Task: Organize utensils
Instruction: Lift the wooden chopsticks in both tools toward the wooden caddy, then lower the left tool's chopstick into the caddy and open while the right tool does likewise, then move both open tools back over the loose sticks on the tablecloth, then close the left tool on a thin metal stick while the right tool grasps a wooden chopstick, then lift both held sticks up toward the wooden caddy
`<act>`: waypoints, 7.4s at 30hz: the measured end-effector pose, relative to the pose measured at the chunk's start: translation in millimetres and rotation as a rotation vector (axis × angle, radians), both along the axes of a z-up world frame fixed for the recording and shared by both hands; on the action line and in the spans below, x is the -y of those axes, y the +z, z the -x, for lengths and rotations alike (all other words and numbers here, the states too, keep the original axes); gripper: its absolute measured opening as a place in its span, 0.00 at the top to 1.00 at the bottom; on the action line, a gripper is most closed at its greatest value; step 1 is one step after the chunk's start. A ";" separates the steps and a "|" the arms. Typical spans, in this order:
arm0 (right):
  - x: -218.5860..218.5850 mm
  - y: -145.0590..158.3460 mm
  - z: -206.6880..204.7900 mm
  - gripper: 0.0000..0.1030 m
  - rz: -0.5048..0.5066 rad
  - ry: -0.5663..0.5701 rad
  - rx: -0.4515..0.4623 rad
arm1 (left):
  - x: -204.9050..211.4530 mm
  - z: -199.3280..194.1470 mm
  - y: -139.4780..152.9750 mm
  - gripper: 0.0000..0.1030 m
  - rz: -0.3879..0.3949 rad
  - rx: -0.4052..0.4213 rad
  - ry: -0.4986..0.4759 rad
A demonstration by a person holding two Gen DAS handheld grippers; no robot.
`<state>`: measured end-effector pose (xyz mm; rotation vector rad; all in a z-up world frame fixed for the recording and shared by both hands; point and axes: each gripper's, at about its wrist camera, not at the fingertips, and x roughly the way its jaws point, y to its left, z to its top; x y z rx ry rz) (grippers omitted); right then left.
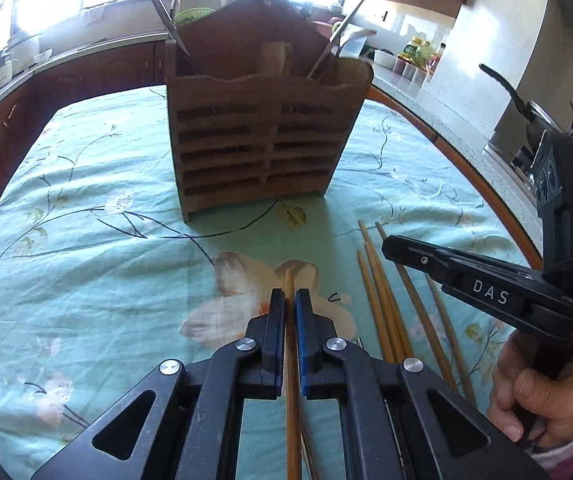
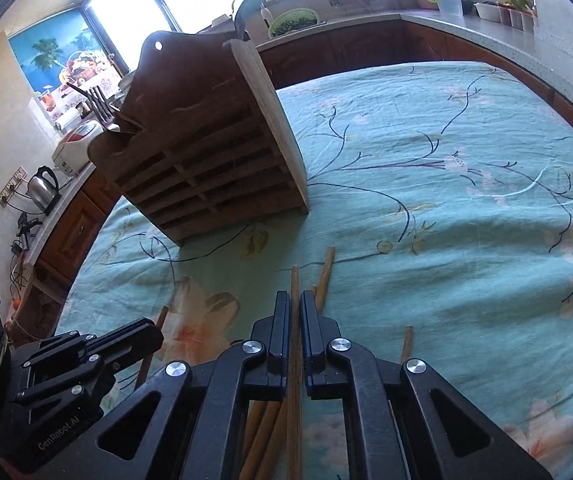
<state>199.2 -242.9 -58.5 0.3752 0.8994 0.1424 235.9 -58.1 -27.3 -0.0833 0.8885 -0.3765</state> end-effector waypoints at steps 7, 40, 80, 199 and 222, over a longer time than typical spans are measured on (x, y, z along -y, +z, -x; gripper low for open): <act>6.3 52.7 28.3 0.95 -0.008 -0.010 0.114 | -28.8 38.6 47.6 0.97 0.078 0.098 0.016; 1.7 146.5 60.6 0.95 -0.016 -0.011 0.364 | -84.9 105.5 126.9 0.97 0.161 0.325 0.067; 24.7 146.7 -94.6 0.95 0.000 -0.186 0.482 | -86.2 -68.5 103.8 0.97 0.247 0.474 0.274; 12.3 -25.5 26.9 0.92 0.267 -0.047 -0.052 | 31.4 47.1 -28.1 0.95 -0.215 0.002 -0.019; 32.0 90.3 87.4 0.95 0.019 -0.103 0.243 | -53.3 95.9 65.5 0.98 0.121 0.156 0.061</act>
